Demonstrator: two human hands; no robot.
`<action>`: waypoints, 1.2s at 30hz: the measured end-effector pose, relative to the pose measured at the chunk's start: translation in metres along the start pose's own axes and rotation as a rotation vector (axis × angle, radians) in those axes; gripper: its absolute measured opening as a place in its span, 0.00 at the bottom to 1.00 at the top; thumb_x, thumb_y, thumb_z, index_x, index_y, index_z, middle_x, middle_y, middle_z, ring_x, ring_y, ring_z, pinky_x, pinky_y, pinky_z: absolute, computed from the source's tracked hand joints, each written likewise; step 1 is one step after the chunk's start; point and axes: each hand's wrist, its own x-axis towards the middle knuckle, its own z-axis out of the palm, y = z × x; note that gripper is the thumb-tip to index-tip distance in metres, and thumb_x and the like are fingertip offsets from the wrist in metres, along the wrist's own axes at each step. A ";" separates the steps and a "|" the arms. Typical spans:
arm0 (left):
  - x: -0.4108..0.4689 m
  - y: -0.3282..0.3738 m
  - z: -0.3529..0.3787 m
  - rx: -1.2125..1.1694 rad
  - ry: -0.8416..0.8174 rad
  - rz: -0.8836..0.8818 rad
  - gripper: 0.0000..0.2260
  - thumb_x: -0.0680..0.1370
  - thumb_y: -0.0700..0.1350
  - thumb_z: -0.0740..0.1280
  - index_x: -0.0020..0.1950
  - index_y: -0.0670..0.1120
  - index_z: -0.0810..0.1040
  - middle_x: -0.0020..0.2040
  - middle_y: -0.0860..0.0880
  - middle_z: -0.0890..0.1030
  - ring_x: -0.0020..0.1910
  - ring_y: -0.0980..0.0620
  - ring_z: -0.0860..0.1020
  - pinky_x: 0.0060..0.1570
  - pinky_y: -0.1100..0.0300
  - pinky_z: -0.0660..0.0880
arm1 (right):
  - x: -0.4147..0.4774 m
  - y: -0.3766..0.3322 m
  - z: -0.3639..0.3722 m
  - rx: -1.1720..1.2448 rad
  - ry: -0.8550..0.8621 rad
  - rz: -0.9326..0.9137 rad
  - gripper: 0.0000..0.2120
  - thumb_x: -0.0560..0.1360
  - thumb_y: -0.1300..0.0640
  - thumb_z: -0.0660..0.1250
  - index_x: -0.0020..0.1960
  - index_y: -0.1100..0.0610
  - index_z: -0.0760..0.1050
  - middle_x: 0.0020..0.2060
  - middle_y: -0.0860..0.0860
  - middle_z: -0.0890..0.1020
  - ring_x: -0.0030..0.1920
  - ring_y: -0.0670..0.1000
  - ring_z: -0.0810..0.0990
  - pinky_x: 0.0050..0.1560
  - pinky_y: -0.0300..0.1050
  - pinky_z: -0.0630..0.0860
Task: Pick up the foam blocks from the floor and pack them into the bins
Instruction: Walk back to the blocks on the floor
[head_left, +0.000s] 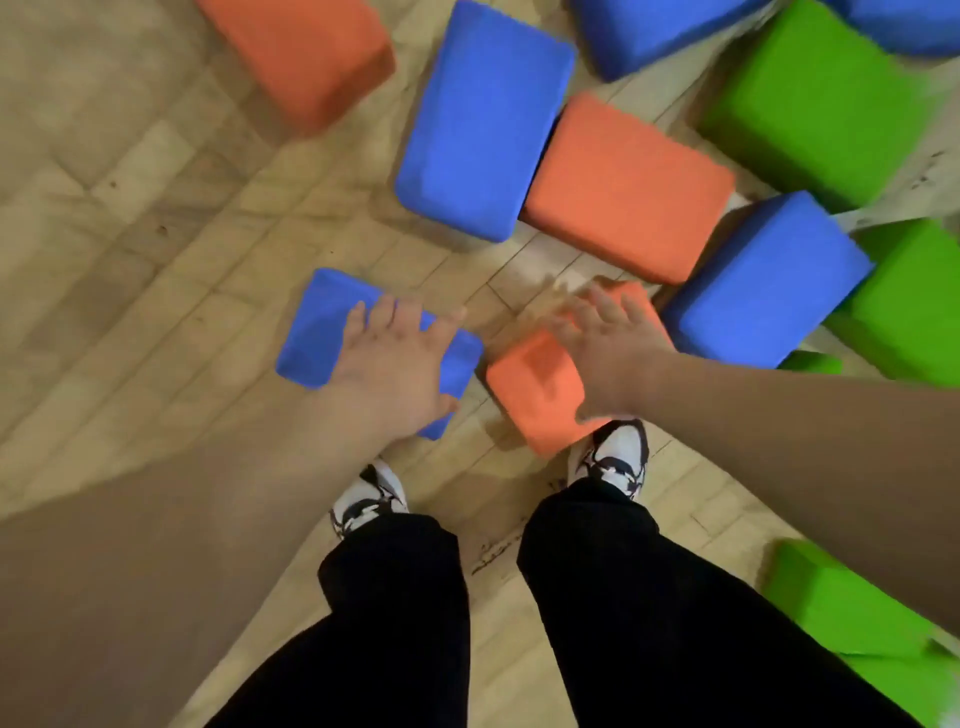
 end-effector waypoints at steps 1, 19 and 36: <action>0.021 -0.004 0.021 0.035 -0.017 0.010 0.45 0.72 0.67 0.70 0.82 0.58 0.51 0.78 0.41 0.59 0.78 0.39 0.56 0.77 0.37 0.52 | 0.023 -0.001 0.016 -0.047 0.004 -0.009 0.62 0.65 0.37 0.78 0.83 0.48 0.40 0.82 0.57 0.46 0.82 0.61 0.40 0.79 0.66 0.45; -0.049 -0.031 0.073 -0.110 -0.143 -0.004 0.35 0.77 0.68 0.63 0.80 0.69 0.51 0.64 0.44 0.67 0.65 0.38 0.67 0.72 0.40 0.60 | -0.009 -0.027 0.012 -0.099 -0.073 -0.071 0.42 0.72 0.26 0.64 0.79 0.29 0.46 0.65 0.55 0.67 0.65 0.60 0.72 0.66 0.55 0.68; -0.517 -0.029 -0.217 -0.546 0.263 -0.786 0.36 0.77 0.70 0.58 0.81 0.63 0.46 0.62 0.49 0.71 0.57 0.44 0.73 0.52 0.48 0.70 | -0.430 -0.177 -0.223 0.085 0.405 -0.154 0.42 0.70 0.33 0.68 0.80 0.37 0.57 0.56 0.55 0.75 0.57 0.61 0.75 0.56 0.58 0.75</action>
